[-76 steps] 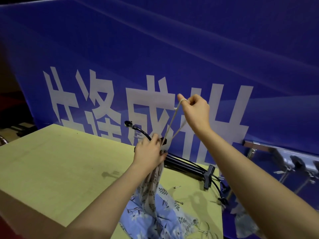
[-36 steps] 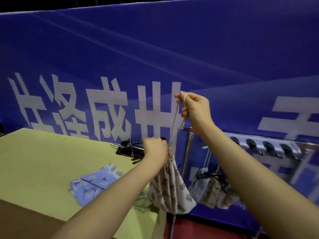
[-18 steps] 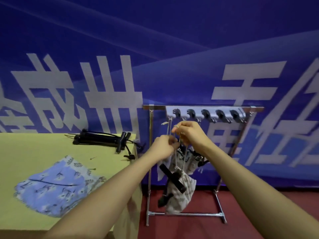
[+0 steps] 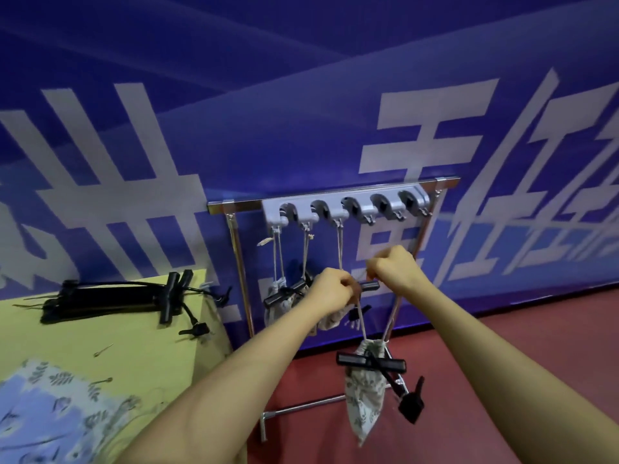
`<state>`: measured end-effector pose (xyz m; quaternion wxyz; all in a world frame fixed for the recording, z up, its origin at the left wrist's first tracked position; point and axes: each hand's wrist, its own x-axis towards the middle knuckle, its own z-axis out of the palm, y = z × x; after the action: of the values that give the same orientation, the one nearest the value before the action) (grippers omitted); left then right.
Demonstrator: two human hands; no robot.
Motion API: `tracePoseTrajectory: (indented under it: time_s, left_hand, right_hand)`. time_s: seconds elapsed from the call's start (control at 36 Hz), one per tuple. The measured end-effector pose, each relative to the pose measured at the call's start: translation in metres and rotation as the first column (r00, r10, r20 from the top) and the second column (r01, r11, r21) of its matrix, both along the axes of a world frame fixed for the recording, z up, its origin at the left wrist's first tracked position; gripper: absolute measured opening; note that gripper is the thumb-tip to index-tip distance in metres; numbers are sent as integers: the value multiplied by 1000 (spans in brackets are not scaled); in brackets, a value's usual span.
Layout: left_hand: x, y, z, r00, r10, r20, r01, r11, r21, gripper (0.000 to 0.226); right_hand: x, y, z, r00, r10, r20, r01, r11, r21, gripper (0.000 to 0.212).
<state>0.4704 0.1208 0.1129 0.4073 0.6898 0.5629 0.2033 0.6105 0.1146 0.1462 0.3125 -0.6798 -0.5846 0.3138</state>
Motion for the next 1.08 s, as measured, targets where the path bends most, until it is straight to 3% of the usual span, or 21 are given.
tracePoseTrajectory:
  time_s: [0.19,0.33,0.42,0.58,0.69,0.78,0.92,1.08]
  left_hand:
    - [36,38,-17,998,41,38,-40,999,-31,19]
    - [58,58,-21,991,108,81,-107,994,-8,21]
    - [73,73,-19,978,171,120,-171,985,-11,18]
    - [95,102,-18,929,330,166,-340,940,35,18]
    - [107,121,-15,880,435,189,-453,890,58,17]
    - [115,133,-17,854,486,187,-505,861,66,18]
    - [125,151,-25,808,563,174,-578,815,50,20]
    - [125,162,-38,826,561,51,-563,825,39,22]
  right_hand:
    - [37,41,-10,993,53,110,-45,996,-80,23]
    - [63,78,-20,985,161,57,-156,985,-80,21]
    - [79,97,-20,974,228,18,-227,973,-46,32]
    - [97,128,-26,933,344,102,-355,928,110,11]
    - [103,143,-39,920,332,209,-375,900,221,14]
    - [103,154,-46,934,292,207,-341,902,264,14]
    - [98,176,-52,936,238,259,-300,925,233,17]
    - [97,185,-68,878,272,394,-335,937,100,19]
